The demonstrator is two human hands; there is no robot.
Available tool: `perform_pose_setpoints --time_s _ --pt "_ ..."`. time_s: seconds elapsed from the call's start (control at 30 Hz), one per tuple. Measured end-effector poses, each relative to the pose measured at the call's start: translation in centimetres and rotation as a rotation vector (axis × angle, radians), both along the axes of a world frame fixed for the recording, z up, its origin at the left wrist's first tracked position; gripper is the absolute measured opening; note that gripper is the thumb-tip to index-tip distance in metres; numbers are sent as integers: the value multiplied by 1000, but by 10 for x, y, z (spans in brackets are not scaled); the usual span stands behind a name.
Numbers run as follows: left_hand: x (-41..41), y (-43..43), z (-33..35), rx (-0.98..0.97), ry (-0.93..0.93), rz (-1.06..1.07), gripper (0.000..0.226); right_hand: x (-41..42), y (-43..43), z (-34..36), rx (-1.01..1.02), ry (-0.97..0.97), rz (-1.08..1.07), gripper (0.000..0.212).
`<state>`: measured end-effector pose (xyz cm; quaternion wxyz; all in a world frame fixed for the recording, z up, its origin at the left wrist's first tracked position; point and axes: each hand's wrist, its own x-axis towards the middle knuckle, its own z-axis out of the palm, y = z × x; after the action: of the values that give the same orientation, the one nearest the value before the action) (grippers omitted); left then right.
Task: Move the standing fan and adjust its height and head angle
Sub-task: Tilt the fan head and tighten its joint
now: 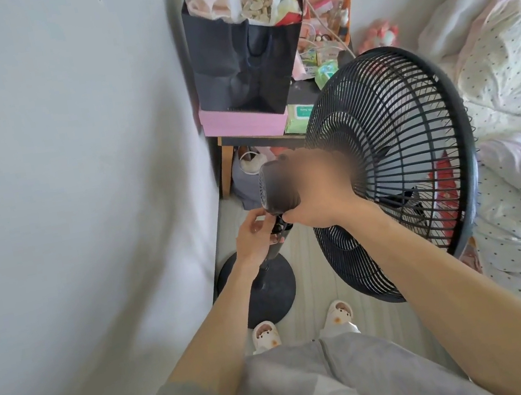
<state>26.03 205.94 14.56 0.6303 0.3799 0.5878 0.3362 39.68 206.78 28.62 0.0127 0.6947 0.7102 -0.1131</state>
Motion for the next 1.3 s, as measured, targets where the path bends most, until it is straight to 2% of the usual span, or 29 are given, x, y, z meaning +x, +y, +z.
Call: perform_pose_setpoints --time_s 0.1,0.23,0.4,0.63,0.73,0.8,0.97,1.13,1.2,1.3 --pt "-3 0 8 -70 -177 30 14 0 0 0 -1 3 -1 105" --pt "-5 2 14 -75 -172 -7 19 -1 2 1 -5 -10 2 105" --pt "-11 10 11 -34 -46 -104 23 -2 1 1 -10 -11 3 107" --pt "-7 5 6 29 61 -115 21 1 1 -1 0 -11 3 104" --pt "-6 3 -1 81 262 -204 31 2 0 -1 6 -2 5 105" --pt "-5 2 -5 75 307 -235 41 2 -1 -2 10 7 10 104" --pt "-5 -3 -10 19 256 -253 41 2 -4 -3 16 11 15 102" --pt "-5 -10 -10 0 -60 -304 40 3 -4 -2 4 7 13 103" --pt "-8 -11 -12 -8 0 -318 35 4 -3 -1 -2 11 8 104" --pt "-16 -9 -11 69 215 -288 20 2 -1 0 -8 18 6 106"
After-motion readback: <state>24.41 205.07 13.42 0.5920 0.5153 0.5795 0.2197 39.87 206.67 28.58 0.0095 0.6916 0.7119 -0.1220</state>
